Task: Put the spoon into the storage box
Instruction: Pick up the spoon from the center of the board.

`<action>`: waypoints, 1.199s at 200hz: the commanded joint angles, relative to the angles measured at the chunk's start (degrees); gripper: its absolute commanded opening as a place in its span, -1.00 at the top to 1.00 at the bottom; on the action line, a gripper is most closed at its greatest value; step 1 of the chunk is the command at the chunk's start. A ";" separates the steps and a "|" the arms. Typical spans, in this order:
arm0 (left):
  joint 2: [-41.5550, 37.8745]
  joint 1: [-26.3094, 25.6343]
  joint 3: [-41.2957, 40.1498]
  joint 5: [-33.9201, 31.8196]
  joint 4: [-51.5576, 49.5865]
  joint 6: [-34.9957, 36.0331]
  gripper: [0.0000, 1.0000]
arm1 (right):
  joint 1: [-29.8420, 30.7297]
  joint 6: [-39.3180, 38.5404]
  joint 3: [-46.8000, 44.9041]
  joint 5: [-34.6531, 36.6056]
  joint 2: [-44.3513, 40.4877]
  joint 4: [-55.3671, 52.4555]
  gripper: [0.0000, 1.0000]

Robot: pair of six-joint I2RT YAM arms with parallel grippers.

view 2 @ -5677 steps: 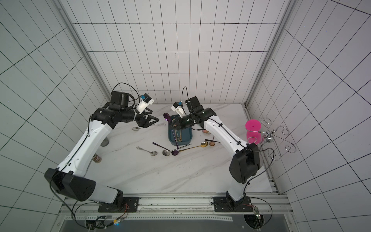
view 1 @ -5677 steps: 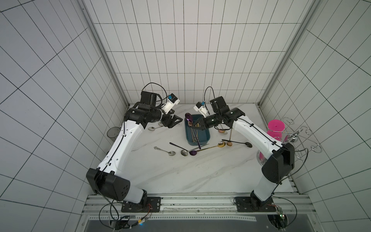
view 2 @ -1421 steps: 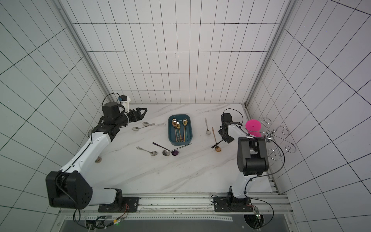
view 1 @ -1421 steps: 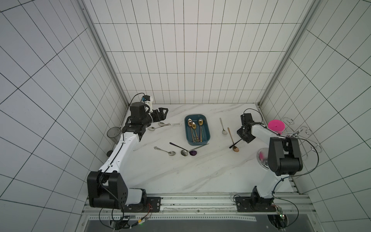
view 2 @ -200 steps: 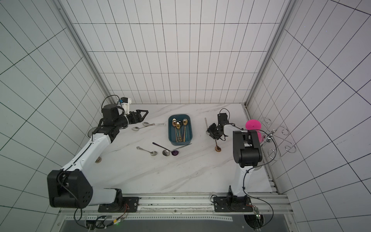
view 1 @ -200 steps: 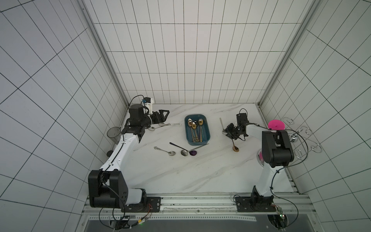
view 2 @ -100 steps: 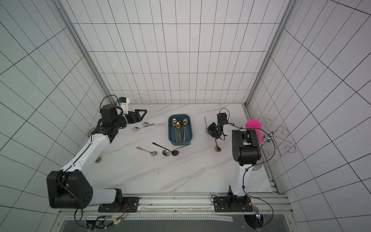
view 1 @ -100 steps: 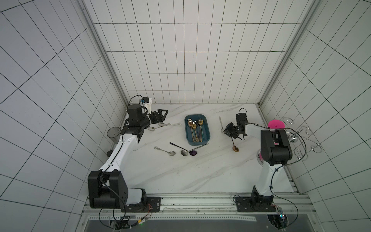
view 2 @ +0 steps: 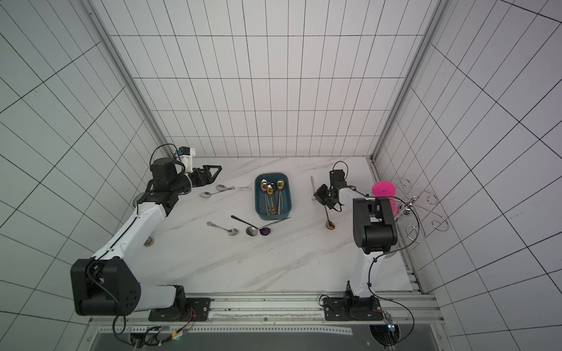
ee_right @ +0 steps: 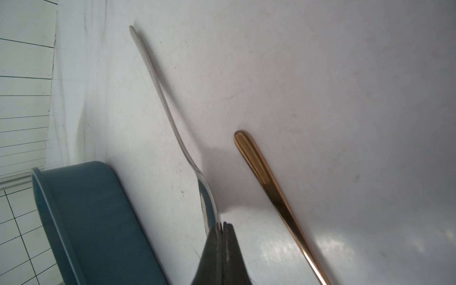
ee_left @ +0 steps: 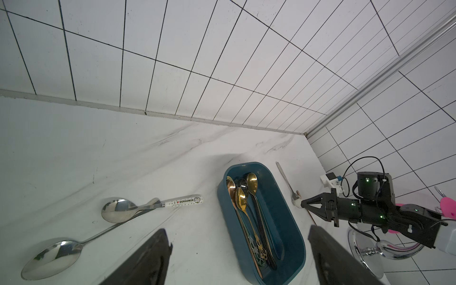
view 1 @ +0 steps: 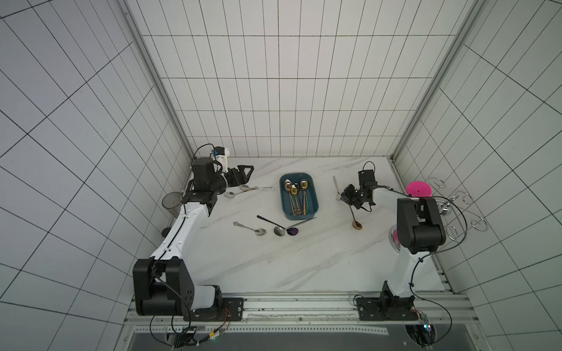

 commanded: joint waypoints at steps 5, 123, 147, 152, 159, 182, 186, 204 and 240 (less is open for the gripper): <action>-0.83 0.26 0.90 3.53 -0.21 4.76 -0.79 | 0.52 -5.01 -2.91 -2.99 -4.99 -2.35 1.00; 5.67 -4.64 26.43 8.08 -38.89 56.13 -0.80 | 8.74 -31.71 6.43 -6.74 -17.11 -22.77 1.00; 8.85 -7.04 32.73 5.84 -46.51 65.93 -0.80 | 12.72 -35.70 10.76 -5.69 -16.20 -26.69 1.00; 9.48 -7.94 33.74 5.02 -47.71 67.61 -0.80 | 13.39 -36.57 11.30 -5.57 -16.13 -27.04 1.00; 10.11 -9.29 34.64 3.40 -48.77 69.24 -0.80 | 14.34 -37.60 12.14 -4.97 -16.09 -27.47 1.00; 12.03 -14.40 35.68 -2.13 -52.09 74.48 -0.80 | 16.54 -40.62 14.76 -3.60 -15.83 -28.99 1.00; 12.38 -15.33 35.57 -3.05 -52.63 75.24 -0.80 | 16.91 -41.18 15.22 -3.47 -15.71 -29.11 1.00; 13.87 -18.80 35.49 -4.81 -55.29 79.16 -0.80 | 18.61 -44.13 17.42 -2.07 -15.53 -30.33 1.00; 20.90 -21.18 43.61 -2.51 -62.89 82.09 -0.78 | 21.35 -49.20 20.38 -0.04 -15.24 -31.14 1.00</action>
